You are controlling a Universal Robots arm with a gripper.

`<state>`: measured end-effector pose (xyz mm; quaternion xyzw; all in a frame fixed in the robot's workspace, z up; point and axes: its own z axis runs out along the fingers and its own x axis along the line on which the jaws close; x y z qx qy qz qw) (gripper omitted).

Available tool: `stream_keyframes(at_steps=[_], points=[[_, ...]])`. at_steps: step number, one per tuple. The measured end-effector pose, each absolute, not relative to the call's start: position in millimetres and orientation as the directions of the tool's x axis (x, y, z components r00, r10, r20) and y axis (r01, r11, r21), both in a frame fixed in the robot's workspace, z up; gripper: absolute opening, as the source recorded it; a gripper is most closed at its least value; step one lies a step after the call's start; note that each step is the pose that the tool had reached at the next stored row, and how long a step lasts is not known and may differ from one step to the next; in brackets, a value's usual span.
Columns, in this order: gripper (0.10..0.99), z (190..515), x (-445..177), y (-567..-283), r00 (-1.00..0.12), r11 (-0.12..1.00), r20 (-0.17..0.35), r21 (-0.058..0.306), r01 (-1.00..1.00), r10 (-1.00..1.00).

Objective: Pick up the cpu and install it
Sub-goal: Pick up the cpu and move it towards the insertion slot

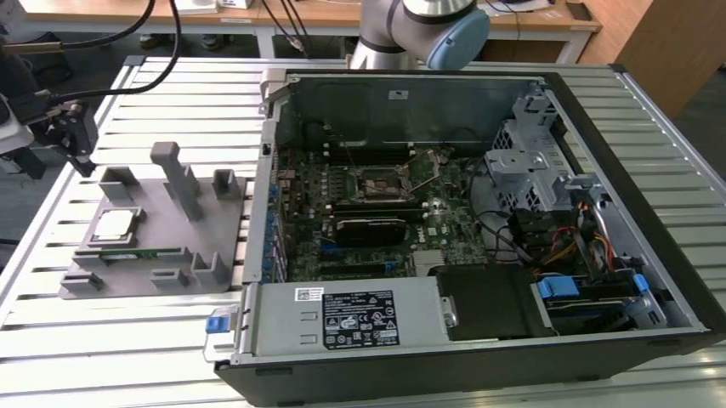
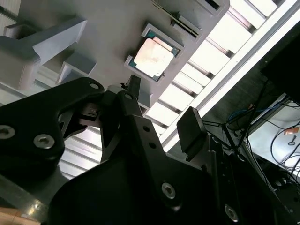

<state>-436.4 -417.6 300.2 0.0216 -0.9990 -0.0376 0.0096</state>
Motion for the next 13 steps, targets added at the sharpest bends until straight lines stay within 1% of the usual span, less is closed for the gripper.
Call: stream_keyframes(at_steps=[13], points=[[0.588, 282.5, -436.3, -417.9, -0.999, 0.996, 0.018, 0.076, -0.045, -0.046]])
